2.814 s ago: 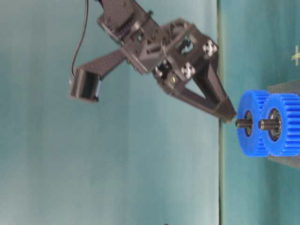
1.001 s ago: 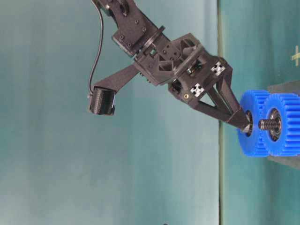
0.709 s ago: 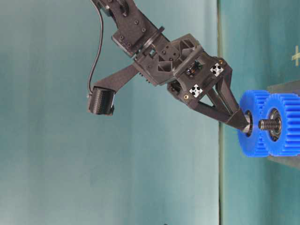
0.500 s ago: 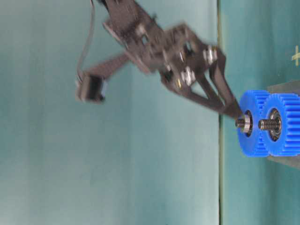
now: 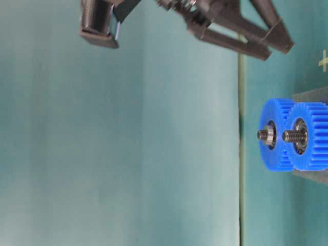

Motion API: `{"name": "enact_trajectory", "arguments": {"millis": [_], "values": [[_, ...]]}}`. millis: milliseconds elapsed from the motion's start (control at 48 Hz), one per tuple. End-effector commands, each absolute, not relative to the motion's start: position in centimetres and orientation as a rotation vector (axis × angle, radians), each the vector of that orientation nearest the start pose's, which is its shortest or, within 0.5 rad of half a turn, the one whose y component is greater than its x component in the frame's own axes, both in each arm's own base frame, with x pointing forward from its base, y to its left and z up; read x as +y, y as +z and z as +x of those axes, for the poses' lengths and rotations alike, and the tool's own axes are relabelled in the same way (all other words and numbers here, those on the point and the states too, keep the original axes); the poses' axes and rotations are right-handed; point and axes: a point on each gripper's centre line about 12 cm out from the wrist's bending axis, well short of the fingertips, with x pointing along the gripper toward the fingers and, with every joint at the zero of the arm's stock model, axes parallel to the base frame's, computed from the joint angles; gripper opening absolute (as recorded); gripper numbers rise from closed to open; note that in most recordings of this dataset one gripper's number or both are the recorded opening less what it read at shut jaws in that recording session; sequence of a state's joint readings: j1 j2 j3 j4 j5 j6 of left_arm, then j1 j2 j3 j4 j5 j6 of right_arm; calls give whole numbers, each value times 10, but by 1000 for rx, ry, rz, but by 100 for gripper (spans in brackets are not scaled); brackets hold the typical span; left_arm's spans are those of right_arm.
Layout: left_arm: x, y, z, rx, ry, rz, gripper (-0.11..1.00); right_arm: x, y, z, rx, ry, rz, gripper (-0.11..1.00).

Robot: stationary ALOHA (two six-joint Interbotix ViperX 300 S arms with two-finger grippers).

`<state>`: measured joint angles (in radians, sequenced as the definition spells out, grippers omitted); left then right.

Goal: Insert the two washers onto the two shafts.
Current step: 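Move the right gripper back to the lower silver washer on the table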

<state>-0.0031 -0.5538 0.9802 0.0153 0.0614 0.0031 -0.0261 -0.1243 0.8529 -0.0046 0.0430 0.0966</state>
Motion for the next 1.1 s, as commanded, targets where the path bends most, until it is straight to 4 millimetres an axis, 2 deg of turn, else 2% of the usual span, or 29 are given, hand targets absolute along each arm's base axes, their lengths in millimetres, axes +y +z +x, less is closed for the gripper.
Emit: {"name": "enact_trajectory", "arguments": {"millis": [0, 208, 438, 605, 1084], "values": [[-1, 242, 272, 460, -8, 22, 0, -7, 160, 332, 724, -59, 109, 86], [-1, 241, 272, 462, -9, 22, 0, -6, 139, 326, 764, -59, 108, 85], [-1, 241, 273, 463, -8, 21, 0, -3, 113, 337, 804, -48, 99, 79], [-1, 242, 274, 462, -8, 21, 0, 2, 98, 345, 831, -38, 95, 78], [-1, 242, 274, 462, -8, 21, 0, 2, 86, 342, 901, -41, 94, 75]]}}
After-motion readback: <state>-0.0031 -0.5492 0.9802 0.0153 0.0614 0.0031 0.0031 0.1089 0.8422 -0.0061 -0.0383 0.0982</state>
